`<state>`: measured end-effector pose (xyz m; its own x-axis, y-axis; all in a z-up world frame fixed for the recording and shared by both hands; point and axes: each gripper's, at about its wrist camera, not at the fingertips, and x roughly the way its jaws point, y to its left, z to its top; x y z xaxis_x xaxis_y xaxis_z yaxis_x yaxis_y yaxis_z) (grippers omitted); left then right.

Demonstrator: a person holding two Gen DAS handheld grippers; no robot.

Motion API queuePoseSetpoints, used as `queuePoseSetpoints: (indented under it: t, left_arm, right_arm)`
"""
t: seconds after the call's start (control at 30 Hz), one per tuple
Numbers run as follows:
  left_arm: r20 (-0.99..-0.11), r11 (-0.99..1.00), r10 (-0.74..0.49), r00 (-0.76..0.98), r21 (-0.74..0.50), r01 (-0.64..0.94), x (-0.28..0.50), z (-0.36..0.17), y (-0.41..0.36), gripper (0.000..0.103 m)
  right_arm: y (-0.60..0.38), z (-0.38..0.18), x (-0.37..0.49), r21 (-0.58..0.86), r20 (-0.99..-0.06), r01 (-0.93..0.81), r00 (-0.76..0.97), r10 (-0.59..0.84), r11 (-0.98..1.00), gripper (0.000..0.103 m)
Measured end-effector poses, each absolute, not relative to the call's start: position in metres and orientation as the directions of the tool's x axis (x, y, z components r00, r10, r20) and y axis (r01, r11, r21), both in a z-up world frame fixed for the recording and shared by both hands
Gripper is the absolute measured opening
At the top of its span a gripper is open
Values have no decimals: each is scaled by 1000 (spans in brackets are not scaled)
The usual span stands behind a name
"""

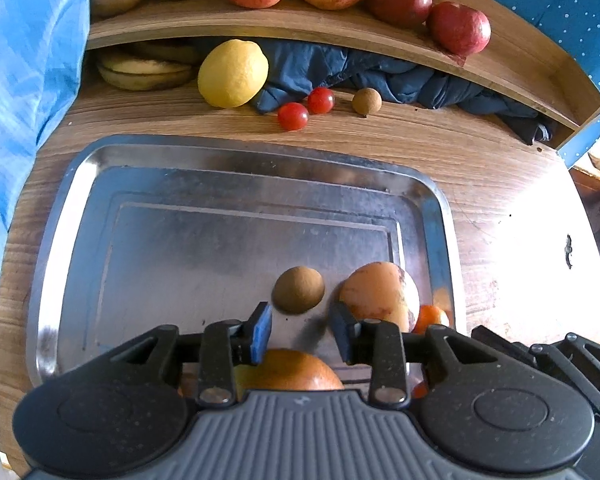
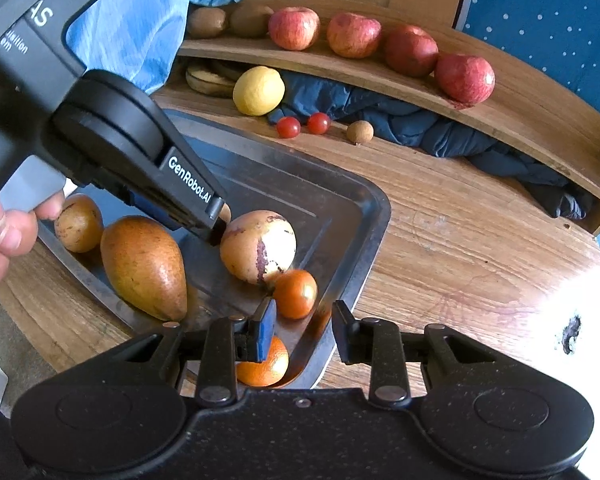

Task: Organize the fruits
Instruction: 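Carry the tangerine and brown fruit over the tray with both tools, then open both tools to release the fruits into the tray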

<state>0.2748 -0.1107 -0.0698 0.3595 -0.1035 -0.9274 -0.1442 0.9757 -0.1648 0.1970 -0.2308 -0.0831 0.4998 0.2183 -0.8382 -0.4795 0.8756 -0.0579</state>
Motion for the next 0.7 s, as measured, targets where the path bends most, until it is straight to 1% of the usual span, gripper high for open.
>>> queuePoseSetpoints:
  t: [0.1,0.2,0.27,0.3,0.37,0.43,0.47,0.6,0.7]
  left_arm:
    - [-921,975,-102,375,-167,-144,268,-63,-112,47]
    - [-913,977,-98,396,-165,-138,258,-55,-117,57]
    - [-908,978,-94,409,-161,-133,251,-48,-119,66]
    - [-906,979,-91,414,-158,-131,247,-45,-120,68]
    - [-903,980,-86,420,-152,-126,240,-41,-122,78]
    - [-899,982,-80,430,-144,-120,231,-37,-122,83]
    - [-897,983,-76,435,-140,-118,228,-36,-121,86]
    - [-898,986,-57,435,-119,-115,213,-34,-116,90]
    - [-905,988,-40,424,-100,-121,201,-34,-112,94]
  right_arm:
    - [-232,-78,191,-57,-828,-479,513,227,876,39]
    - [-235,-73,185,-53,-818,-480,524,238,876,45]
    - [-236,-69,180,-46,-813,-480,527,246,876,52]
    - [-237,-68,178,-43,-812,-481,527,250,876,55]
    - [-238,-66,174,-34,-814,-484,522,257,874,63]
    - [-238,-65,170,-26,-814,-488,517,265,873,67]
    - [-239,-65,168,-23,-814,-490,515,268,872,71]
    - [-240,-63,162,-14,-814,-498,510,279,867,75]
    - [-242,-61,158,-4,-813,-502,505,289,865,81]
